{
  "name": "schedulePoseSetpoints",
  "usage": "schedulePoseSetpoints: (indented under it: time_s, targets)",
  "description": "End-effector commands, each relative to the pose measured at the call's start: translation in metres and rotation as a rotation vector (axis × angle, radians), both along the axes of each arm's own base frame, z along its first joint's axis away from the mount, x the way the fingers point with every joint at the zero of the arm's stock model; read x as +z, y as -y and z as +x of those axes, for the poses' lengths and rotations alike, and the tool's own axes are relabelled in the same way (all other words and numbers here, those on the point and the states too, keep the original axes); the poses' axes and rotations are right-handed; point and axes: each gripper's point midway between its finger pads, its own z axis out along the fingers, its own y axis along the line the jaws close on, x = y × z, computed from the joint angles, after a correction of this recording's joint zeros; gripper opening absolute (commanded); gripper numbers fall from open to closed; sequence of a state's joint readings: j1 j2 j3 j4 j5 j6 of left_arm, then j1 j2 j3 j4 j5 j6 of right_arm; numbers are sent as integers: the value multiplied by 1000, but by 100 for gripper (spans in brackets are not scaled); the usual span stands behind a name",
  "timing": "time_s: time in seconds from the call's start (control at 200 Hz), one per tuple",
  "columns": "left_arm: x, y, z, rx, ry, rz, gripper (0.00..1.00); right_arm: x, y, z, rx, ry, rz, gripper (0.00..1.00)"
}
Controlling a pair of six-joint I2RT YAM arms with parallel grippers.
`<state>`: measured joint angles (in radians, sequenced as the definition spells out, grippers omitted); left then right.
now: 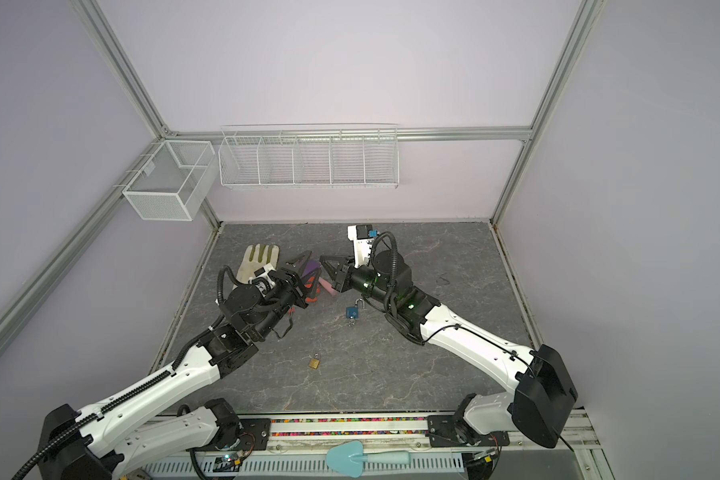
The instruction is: Unlock with the key
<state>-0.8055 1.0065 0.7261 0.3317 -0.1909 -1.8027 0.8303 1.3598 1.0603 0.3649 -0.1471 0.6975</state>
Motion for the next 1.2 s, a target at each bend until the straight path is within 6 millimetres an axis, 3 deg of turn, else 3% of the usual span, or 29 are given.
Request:
schedulePoseSetpoints:
  time_s: [0.0, 0.395, 0.56, 0.74, 0.98, 1.194]
  targets:
    - [1, -5, -1, 17, -9, -24, 58, 14, -1, -5, 13, 48, 20, 6]
    - [-1, -1, -3, -5, -29, -56, 61, 28, -22, -6, 51, 86, 57, 6]
    - [5, -5, -4, 4, -23, -81, 62, 16, -30, -5, 61, 72, 45, 6]
    - [4, -18, -5, 49, -25, -87, 62, 6, -27, -7, 53, 59, 46, 6]
    - [-1, -27, -7, 81, -33, -85, 58, 6, -22, -11, 48, 66, 34, 6]
    - [-1, -25, -6, 79, -32, -89, 47, 6, -25, -15, 57, 85, 19, 6]
